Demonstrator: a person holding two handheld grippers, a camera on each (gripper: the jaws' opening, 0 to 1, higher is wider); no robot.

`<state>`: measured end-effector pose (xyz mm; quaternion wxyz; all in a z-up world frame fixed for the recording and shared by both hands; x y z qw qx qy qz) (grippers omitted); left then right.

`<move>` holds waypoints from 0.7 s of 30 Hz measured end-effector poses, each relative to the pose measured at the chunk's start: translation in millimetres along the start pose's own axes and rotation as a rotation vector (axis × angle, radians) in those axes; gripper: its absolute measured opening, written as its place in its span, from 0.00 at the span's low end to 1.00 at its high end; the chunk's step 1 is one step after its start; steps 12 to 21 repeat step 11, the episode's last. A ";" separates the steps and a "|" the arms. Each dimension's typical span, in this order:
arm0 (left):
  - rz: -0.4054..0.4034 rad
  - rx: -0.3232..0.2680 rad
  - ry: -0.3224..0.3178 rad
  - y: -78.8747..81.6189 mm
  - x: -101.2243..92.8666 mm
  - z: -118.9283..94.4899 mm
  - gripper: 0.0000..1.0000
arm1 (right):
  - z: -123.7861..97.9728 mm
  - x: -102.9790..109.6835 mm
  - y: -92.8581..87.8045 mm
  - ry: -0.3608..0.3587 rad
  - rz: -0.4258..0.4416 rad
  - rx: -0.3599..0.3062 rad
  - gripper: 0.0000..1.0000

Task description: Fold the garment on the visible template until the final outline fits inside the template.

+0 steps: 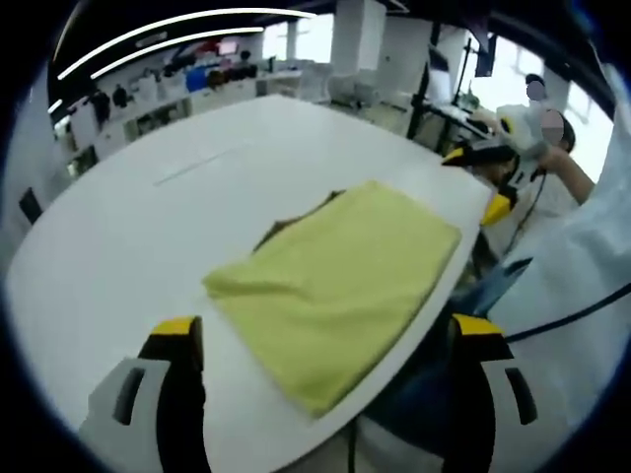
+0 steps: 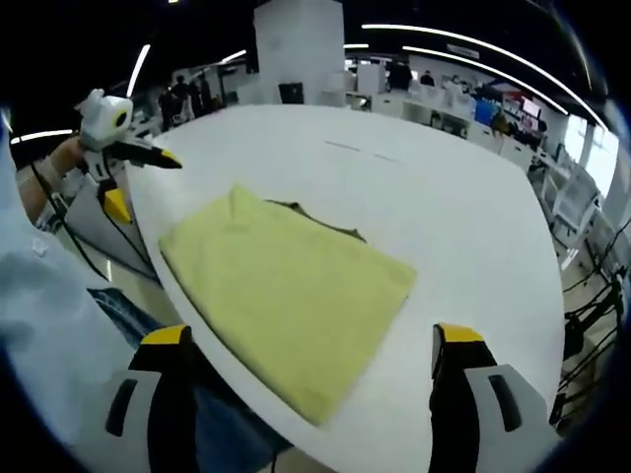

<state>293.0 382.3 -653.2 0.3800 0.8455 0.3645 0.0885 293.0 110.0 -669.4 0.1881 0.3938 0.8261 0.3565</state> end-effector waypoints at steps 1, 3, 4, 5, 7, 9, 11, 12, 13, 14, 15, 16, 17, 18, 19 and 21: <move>0.003 0.000 -0.003 0.6 -0.1 0.4 0.99 | 0.1 0.1 -0.3 -0.001 0.002 -0.001 1.00; 0.005 0.002 -0.003 1.8 0.6 1.6 0.99 | -0.3 0.5 -1.6 -0.003 0.008 -0.001 1.00; 0.007 0.005 -0.003 1.8 0.8 1.8 0.99 | -0.5 0.5 -2.0 -0.004 0.011 -0.001 1.00; 0.009 0.006 -0.003 2.2 1.0 2.1 0.99 | -0.8 0.8 -2.8 -0.003 0.015 -0.001 1.00; 0.020 -0.004 0.010 4.8 2.8 2.0 0.99 | -0.7 0.7 -6.0 -0.003 0.019 0.012 1.00; 0.019 -0.007 0.002 5.4 1.1 1.9 0.99 | -0.4 -0.2 -7.4 -0.007 0.018 0.014 1.00; 0.010 -0.003 -0.001 4.5 0.8 2.2 0.99 | 0.3 0.0 -7.5 -0.003 0.030 0.010 1.00; 0.010 -0.003 -0.001 4.5 0.8 2.2 0.99 | 0.3 0.0 -7.5 -0.003 0.030 0.010 1.00; 0.010 -0.003 -0.001 4.5 0.8 2.2 0.99 | 0.3 0.0 -7.5 -0.003 0.030 0.010 1.00; 0.010 -0.003 -0.001 4.5 0.8 2.2 0.99 | 0.3 0.0 -7.5 -0.003 0.030 0.010 1.00; 0.010 -0.003 -0.001 4.5 0.8 2.2 0.99 | 0.3 0.0 -7.5 -0.003 0.030 0.010 1.00; 0.010 -0.003 -0.001 4.5 0.8 2.2 0.99 | 0.3 0.0 -7.5 -0.003 0.030 0.010 1.00; 0.010 -0.003 -0.001 4.5 0.8 2.2 0.99 | 0.3 0.0 -7.5 -0.003 0.030 0.010 1.00; 0.010 -0.003 -0.001 4.5 0.8 2.2 0.99 | 0.3 0.0 -7.5 -0.003 0.030 0.010 1.00; 0.010 -0.003 -0.001 4.5 0.8 2.2 0.99 | 0.3 0.0 -7.5 -0.003 0.030 0.010 1.00; 0.010 -0.003 -0.001 4.5 0.8 2.2 0.99 | 0.3 0.0 -7.5 -0.003 0.030 0.010 1.00</move>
Point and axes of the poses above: the point that each gripper's makers call its tool centre point, and the gripper's own axes: z roughly forward along the fingers, x roughly to its left, y roughly out of its top, the point moved 1 cm from there along -z, roughly backward along the fingers, and after that the axes turned 4 degrees about -y, right-handed, at the moved point
